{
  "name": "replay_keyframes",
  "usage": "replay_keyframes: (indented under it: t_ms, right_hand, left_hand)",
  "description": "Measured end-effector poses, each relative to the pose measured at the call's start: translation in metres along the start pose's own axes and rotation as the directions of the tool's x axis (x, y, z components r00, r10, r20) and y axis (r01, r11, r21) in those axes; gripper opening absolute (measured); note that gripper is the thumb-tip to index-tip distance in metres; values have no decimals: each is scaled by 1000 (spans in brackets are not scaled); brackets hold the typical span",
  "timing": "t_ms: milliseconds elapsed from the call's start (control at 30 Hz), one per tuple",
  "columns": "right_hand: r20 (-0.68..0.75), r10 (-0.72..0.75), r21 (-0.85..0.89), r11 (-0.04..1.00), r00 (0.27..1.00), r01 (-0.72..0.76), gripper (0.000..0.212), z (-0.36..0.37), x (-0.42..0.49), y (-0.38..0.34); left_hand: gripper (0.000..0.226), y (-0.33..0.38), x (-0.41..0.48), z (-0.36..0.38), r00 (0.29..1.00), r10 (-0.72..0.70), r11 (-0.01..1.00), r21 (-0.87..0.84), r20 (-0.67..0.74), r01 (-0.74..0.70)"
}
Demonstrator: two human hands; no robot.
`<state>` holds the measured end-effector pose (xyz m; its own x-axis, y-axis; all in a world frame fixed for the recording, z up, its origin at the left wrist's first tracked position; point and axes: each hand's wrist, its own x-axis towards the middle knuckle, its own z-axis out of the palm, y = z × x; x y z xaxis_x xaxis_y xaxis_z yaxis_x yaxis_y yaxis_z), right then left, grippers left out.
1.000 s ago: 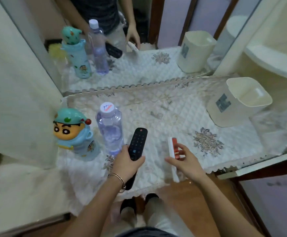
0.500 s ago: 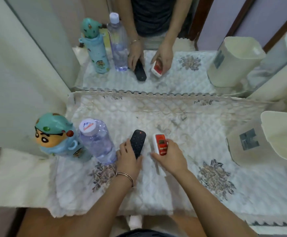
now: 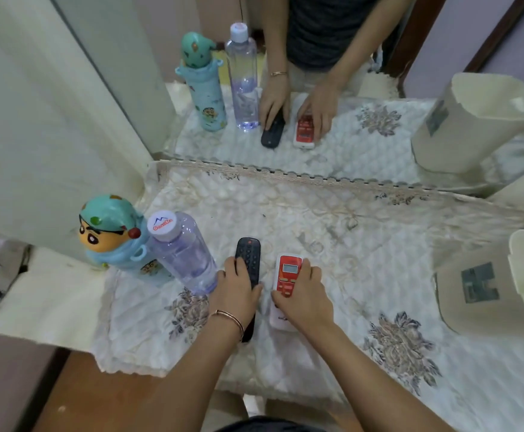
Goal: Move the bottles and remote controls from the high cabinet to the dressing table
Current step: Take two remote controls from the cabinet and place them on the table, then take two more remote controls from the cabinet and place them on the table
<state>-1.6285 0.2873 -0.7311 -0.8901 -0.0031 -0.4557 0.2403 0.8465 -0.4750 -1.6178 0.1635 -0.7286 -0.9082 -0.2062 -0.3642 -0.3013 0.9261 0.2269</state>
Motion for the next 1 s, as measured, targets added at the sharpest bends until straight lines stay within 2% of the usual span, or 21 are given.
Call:
replay_keyframes:
  t_ms: [167,333,467,533,633,733,800,867,933,1000]
  right_hand:
    - [17,-26,42,999,1000,25,87,2,2,-4]
    - [9,-29,85,996,1000,28,79,-2,-2,1]
    - [-51,13,178,984,999,-4,68,-9,-19,16]
    - [-77,64,229,972,995,-45,62,-13,-36,28]
    - [-153,200,310,940,968,-145,48,-11,-73,51]
    - [-215,383,443,858,898,-260,41,6,-128,76]
    - [-250,531,544,769,810,-336,38,27,-174,88]
    - [-240,667,632,659,706,-408,38,60,-224,98]
    - [-169,789,707,514,590,-485,41,101,-274,104]
    - [-52,888,791,316,456,-525,40,145,-323,102]
  left_hand:
    - [60,-4,-2,2,1000,16,1000,-16,-4,-16]
    - [62,-12,-11,2,994,109,994,-17,9,-109]
    - [53,-16,-19,-2,974,223,973,-55,-33,-224]
    - [44,-18,-22,-6,930,357,932,-37,-82,-361]
    - [47,-17,-22,-11,840,542,839,-36,-17,-543]
    - [43,-7,-29,-8,709,698,715,-167,101,-679]
    - [37,0,-40,1,571,788,613,-222,229,-758]
    - [48,5,-57,14,397,851,493,-261,344,-830]
    - [55,2,-75,37,263,855,428,-323,448,-844]
    - [42,-5,-98,61,163,791,405,-304,590,-862]
